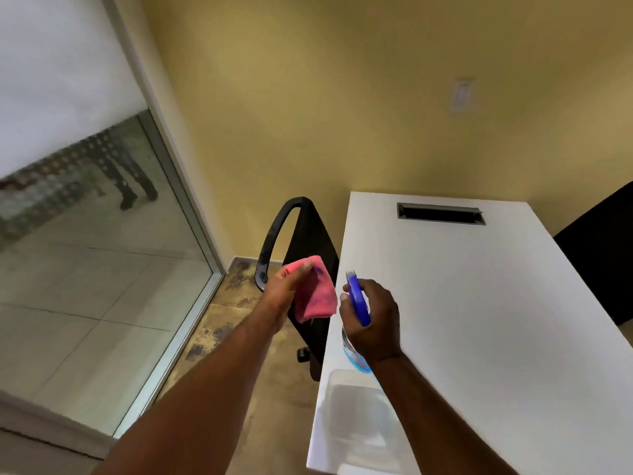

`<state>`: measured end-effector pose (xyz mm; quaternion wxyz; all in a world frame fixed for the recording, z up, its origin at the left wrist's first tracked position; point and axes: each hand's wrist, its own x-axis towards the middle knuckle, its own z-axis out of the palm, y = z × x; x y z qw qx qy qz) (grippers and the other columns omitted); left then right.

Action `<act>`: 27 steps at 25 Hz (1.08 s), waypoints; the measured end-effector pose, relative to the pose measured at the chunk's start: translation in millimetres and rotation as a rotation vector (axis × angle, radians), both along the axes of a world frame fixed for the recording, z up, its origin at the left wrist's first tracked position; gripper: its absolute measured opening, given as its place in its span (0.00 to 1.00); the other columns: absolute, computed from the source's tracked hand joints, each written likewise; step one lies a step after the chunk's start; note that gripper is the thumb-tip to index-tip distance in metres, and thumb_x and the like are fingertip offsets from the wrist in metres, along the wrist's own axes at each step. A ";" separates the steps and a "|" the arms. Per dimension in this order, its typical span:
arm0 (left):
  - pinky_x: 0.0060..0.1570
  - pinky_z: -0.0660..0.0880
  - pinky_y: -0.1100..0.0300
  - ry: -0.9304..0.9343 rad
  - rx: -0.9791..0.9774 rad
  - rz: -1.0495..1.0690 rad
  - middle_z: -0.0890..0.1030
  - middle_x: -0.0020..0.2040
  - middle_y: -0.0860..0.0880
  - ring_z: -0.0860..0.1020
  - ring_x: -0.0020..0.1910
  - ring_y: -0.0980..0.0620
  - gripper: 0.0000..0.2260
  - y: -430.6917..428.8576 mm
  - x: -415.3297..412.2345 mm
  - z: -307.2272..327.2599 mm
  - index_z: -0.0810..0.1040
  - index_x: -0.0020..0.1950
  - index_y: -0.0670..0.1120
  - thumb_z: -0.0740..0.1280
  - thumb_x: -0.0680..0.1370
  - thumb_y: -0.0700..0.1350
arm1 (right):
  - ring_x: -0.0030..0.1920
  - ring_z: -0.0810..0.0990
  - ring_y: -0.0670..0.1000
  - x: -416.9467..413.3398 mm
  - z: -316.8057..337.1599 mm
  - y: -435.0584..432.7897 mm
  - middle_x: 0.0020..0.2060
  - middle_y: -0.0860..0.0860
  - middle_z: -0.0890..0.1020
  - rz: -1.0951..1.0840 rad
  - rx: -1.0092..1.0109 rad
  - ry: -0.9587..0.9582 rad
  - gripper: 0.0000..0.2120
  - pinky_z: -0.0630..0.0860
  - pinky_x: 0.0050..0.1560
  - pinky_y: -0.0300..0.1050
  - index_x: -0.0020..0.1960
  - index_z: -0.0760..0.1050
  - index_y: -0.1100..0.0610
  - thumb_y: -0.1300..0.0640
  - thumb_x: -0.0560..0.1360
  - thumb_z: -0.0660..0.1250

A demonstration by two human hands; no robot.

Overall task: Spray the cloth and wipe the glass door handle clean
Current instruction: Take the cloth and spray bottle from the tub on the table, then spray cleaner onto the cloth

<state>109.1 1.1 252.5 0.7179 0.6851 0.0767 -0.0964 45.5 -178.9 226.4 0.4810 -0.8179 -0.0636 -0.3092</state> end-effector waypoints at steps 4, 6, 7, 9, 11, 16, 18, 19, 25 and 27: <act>0.49 0.77 0.52 -0.084 0.044 0.102 0.84 0.56 0.47 0.80 0.57 0.45 0.14 25.1 21.4 64.7 0.80 0.59 0.51 0.66 0.82 0.59 | 0.32 0.75 0.41 24.7 60.8 37.2 0.35 0.45 0.76 0.114 0.007 -0.111 0.14 0.71 0.37 0.26 0.47 0.77 0.56 0.44 0.75 0.67; 0.58 0.77 0.47 -0.140 0.044 0.132 0.84 0.58 0.44 0.80 0.60 0.41 0.17 40.2 30.6 102.2 0.80 0.61 0.48 0.64 0.84 0.60 | 0.31 0.75 0.43 36.4 93.2 55.8 0.33 0.47 0.77 0.171 0.025 -0.155 0.13 0.72 0.34 0.30 0.44 0.76 0.55 0.46 0.76 0.66; 0.61 0.76 0.46 -0.178 0.057 0.136 0.84 0.61 0.42 0.80 0.62 0.39 0.21 47.5 34.5 121.4 0.79 0.64 0.45 0.61 0.84 0.60 | 0.30 0.75 0.45 41.6 110.0 64.7 0.32 0.48 0.77 0.187 0.026 -0.172 0.12 0.72 0.32 0.35 0.43 0.75 0.55 0.47 0.76 0.67; 0.60 0.74 0.47 -0.247 0.095 0.125 0.82 0.65 0.39 0.79 0.65 0.36 0.26 59.9 39.3 158.3 0.77 0.70 0.41 0.57 0.86 0.61 | 0.29 0.74 0.47 50.5 143.7 80.0 0.30 0.47 0.75 0.209 0.021 -0.197 0.10 0.71 0.30 0.38 0.41 0.74 0.54 0.49 0.76 0.67; 0.63 0.73 0.45 -0.317 0.125 0.100 0.82 0.65 0.37 0.79 0.66 0.35 0.28 67.3 41.0 188.3 0.77 0.70 0.38 0.53 0.87 0.60 | 0.29 0.74 0.46 56.7 174.9 90.7 0.28 0.43 0.73 0.225 0.001 -0.218 0.10 0.67 0.29 0.31 0.39 0.72 0.50 0.47 0.76 0.65; 0.58 0.73 0.47 -0.480 0.128 0.024 0.80 0.55 0.36 0.79 0.54 0.41 0.33 74.8 35.5 246.3 0.76 0.67 0.30 0.46 0.89 0.57 | 0.27 0.75 0.43 63.0 233.1 107.8 0.26 0.41 0.73 0.215 -0.087 -0.248 0.10 0.65 0.29 0.29 0.37 0.69 0.45 0.42 0.75 0.62; 0.52 0.74 0.53 -0.501 0.094 0.043 0.81 0.55 0.36 0.80 0.52 0.42 0.32 73.9 33.3 258.4 0.78 0.65 0.32 0.45 0.89 0.57 | 0.27 0.75 0.43 63.9 244.1 110.2 0.27 0.42 0.75 0.213 -0.117 -0.229 0.11 0.68 0.31 0.35 0.39 0.72 0.47 0.41 0.74 0.61; 0.52 0.75 0.53 -0.494 0.078 0.062 0.82 0.56 0.37 0.81 0.53 0.43 0.31 73.4 33.0 261.6 0.79 0.65 0.35 0.46 0.89 0.57 | 0.27 0.75 0.44 64.1 247.2 110.9 0.28 0.42 0.75 0.212 -0.124 -0.219 0.12 0.68 0.31 0.36 0.41 0.73 0.47 0.40 0.74 0.60; 0.68 0.75 0.44 -0.362 0.010 0.171 0.83 0.64 0.38 0.80 0.65 0.38 0.29 73.8 34.1 267.8 0.79 0.68 0.42 0.51 0.87 0.62 | 0.25 0.72 0.43 54.5 260.5 113.7 0.26 0.41 0.72 0.214 -0.167 -0.205 0.11 0.66 0.30 0.34 0.39 0.72 0.48 0.42 0.74 0.60; 0.68 0.74 0.42 -0.361 0.010 0.159 0.83 0.63 0.39 0.80 0.65 0.39 0.28 76.0 33.1 266.7 0.80 0.67 0.44 0.50 0.87 0.62 | 0.25 0.71 0.43 50.7 261.8 112.3 0.25 0.41 0.71 0.207 -0.163 -0.206 0.12 0.66 0.30 0.35 0.38 0.72 0.49 0.43 0.74 0.60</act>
